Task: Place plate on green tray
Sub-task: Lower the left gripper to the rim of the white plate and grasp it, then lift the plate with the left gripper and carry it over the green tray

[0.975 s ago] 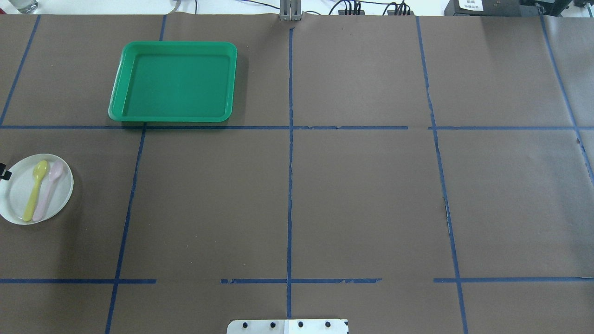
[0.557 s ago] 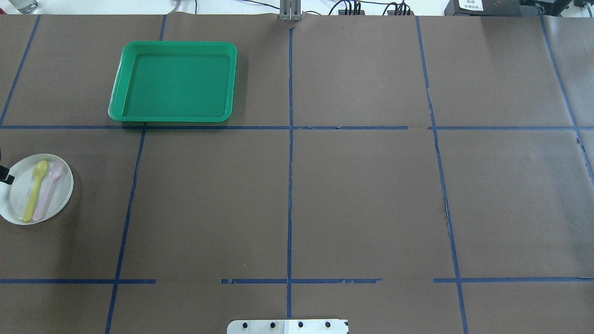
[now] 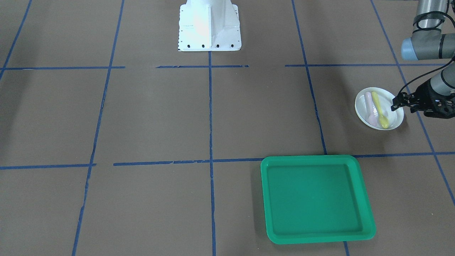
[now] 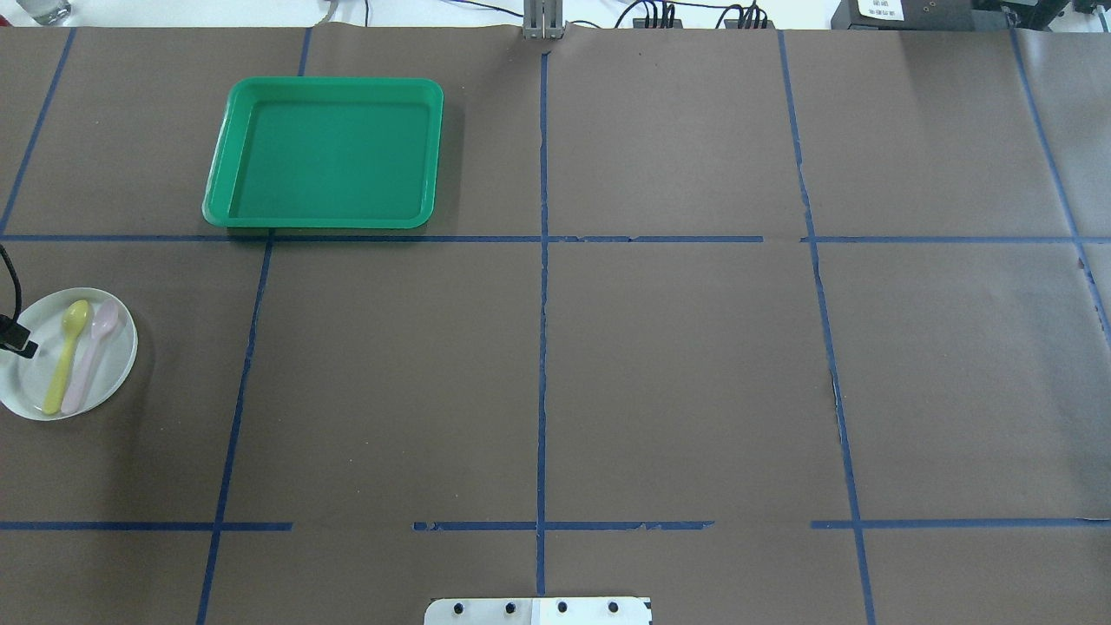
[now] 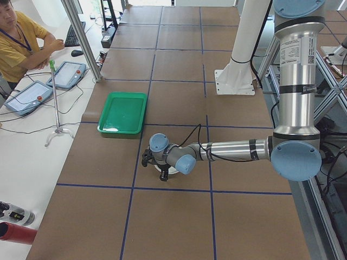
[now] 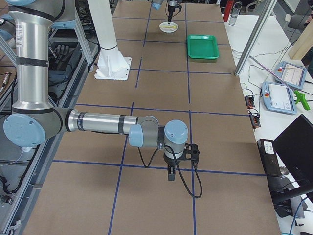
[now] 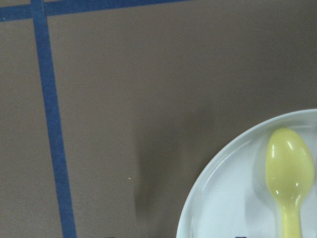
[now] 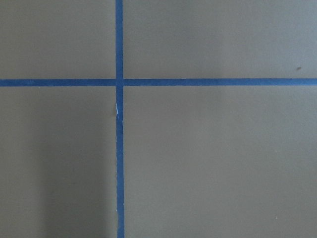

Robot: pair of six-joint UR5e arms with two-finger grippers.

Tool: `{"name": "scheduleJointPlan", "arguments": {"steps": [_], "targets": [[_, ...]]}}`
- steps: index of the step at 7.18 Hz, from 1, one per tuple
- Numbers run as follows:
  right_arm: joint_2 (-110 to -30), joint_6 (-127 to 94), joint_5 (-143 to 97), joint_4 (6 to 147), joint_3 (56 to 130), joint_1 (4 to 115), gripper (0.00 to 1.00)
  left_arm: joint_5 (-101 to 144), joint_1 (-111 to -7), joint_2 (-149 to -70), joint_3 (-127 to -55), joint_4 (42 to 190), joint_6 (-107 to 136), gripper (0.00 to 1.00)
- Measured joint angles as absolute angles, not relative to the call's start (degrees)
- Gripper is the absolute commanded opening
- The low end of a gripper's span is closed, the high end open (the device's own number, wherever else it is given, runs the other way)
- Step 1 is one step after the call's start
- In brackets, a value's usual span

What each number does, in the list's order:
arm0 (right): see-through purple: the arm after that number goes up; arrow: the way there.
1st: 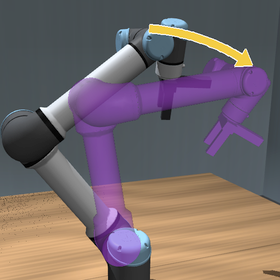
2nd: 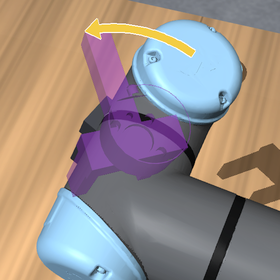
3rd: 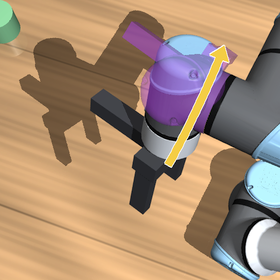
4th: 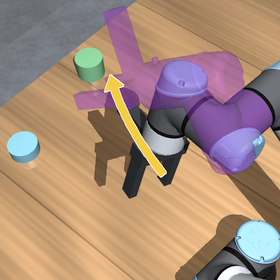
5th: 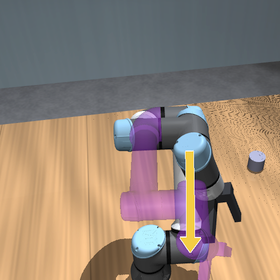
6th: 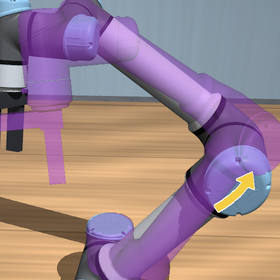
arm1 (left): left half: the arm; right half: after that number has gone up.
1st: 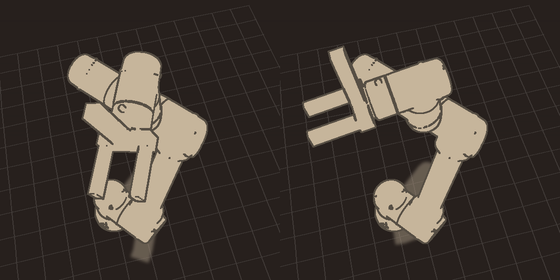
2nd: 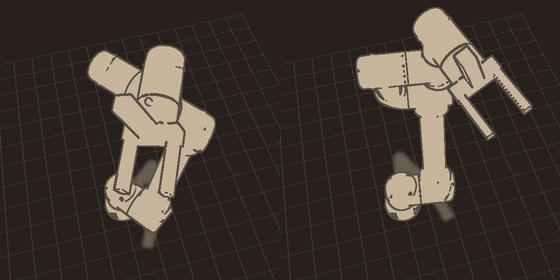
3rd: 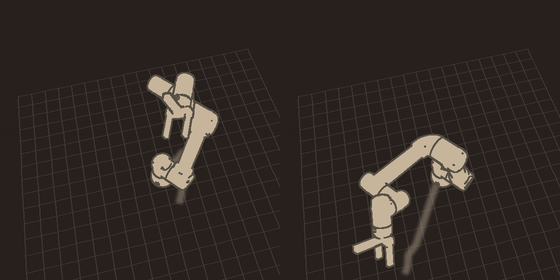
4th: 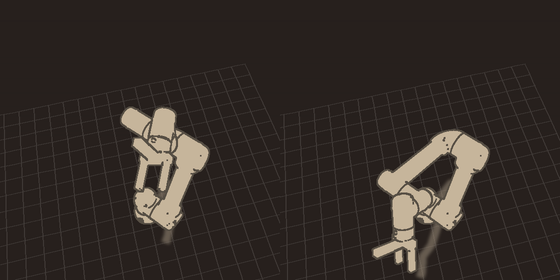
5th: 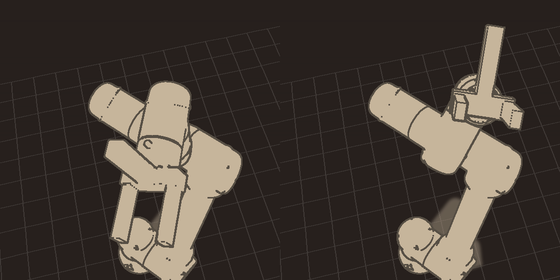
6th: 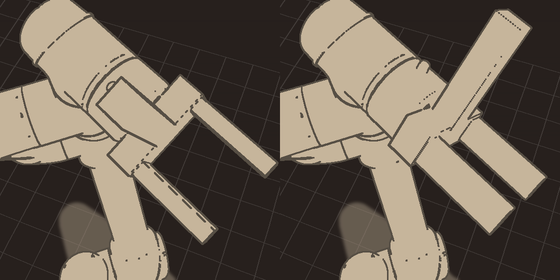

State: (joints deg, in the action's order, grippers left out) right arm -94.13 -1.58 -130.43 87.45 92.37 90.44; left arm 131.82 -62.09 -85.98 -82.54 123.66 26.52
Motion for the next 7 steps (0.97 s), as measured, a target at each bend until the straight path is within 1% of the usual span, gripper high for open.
{"name": "scheduleJointPlan", "arguments": {"steps": [3,5,6,7], "targets": [[-94.13,-1.58,-130.43,87.45,92.37,90.44,1.0,132.15,-61.65,-85.99,-83.44,123.84,26.29,0.0],[-94.13,-1.58,-130.43,87.45,92.37,90.44,1.0,137.98,-61.97,-85.96,-87.21,125.55,26.89,0.0],[-94.13,-1.58,-130.43,87.45,92.37,90.44,1.0,143.72,-62.29,-87.32,-89.53,126.3,30.11,0.0],[-94.13,-1.58,-130.43,87.43,92.38,90.44,1.0,146.98,-62.55,-90.67,-91.15,126.69,36.74,0.0]]}}
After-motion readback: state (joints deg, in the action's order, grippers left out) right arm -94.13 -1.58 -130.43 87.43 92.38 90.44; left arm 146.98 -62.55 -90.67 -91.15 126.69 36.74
